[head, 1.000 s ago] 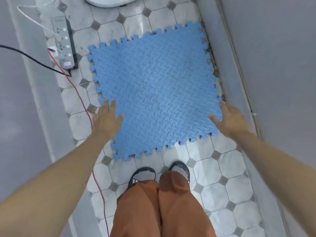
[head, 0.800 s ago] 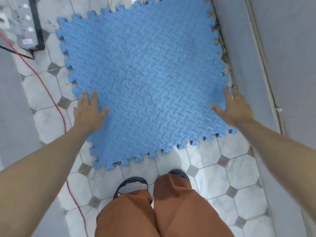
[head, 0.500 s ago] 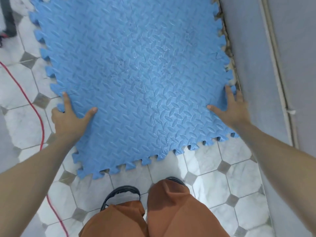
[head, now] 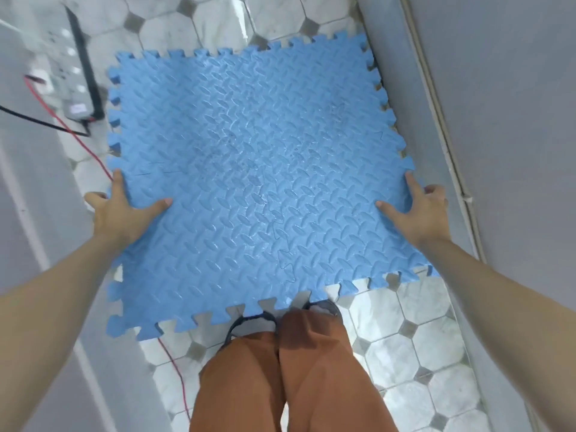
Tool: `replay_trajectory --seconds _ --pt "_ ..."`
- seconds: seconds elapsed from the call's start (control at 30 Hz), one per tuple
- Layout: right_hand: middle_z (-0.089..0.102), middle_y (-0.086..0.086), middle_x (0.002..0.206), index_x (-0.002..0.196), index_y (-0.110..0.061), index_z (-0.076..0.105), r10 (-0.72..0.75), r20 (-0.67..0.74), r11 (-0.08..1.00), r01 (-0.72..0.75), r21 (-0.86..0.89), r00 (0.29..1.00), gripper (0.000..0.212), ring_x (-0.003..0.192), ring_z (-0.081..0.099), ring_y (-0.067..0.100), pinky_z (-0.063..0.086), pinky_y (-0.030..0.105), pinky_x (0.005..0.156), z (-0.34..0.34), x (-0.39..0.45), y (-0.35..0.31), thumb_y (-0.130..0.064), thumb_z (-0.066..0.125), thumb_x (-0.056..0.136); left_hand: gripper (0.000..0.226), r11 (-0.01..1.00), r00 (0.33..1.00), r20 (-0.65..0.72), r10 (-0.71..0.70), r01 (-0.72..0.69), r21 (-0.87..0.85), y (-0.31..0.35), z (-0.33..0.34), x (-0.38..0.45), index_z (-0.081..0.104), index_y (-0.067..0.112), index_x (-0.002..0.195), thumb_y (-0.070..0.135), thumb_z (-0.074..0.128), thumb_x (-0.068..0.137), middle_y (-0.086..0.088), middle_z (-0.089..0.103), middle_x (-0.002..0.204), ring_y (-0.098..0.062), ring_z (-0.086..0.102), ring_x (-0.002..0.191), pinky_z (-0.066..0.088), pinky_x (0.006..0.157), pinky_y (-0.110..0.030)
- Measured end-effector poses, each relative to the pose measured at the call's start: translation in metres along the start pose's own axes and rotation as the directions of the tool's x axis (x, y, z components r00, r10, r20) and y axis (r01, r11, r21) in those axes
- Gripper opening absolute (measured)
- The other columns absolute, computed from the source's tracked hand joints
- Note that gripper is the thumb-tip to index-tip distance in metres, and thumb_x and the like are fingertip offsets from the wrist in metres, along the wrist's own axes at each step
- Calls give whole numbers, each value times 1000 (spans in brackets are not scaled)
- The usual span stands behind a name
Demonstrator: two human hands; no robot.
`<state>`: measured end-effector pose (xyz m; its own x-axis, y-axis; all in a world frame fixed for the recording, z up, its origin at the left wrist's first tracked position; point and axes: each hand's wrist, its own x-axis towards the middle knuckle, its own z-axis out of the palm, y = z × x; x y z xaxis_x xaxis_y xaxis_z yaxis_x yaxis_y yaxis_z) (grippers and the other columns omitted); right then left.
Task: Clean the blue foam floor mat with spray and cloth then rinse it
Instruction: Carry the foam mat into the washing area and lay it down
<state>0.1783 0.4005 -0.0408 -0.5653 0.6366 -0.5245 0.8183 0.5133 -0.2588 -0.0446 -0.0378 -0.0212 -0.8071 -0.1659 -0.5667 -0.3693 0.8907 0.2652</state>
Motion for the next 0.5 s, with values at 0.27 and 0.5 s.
replay_trajectory --seconds 0.27,0.5 --pt "41 28 133 147 -28 38 112 24 992 -110 -64 993 78 126 41 46 39 49 106 -127 -138 -39 -68 53 81 84 938 979 110 170 -195 285 50 -155 -93 38 17 141 62 65 75 -17 18 145 -36 34 135 33 111 -46" --pt "45 20 131 141 -29 49 304 104 952 -300 -54 947 68 126 42 40 41 48 105 -224 -291 -39 -64 54 82 76 849 940 243 240 -325 417 85 -263 -188 47 24 137 67 61 76 -9 25 147 -31 41 132 38 106 -44"
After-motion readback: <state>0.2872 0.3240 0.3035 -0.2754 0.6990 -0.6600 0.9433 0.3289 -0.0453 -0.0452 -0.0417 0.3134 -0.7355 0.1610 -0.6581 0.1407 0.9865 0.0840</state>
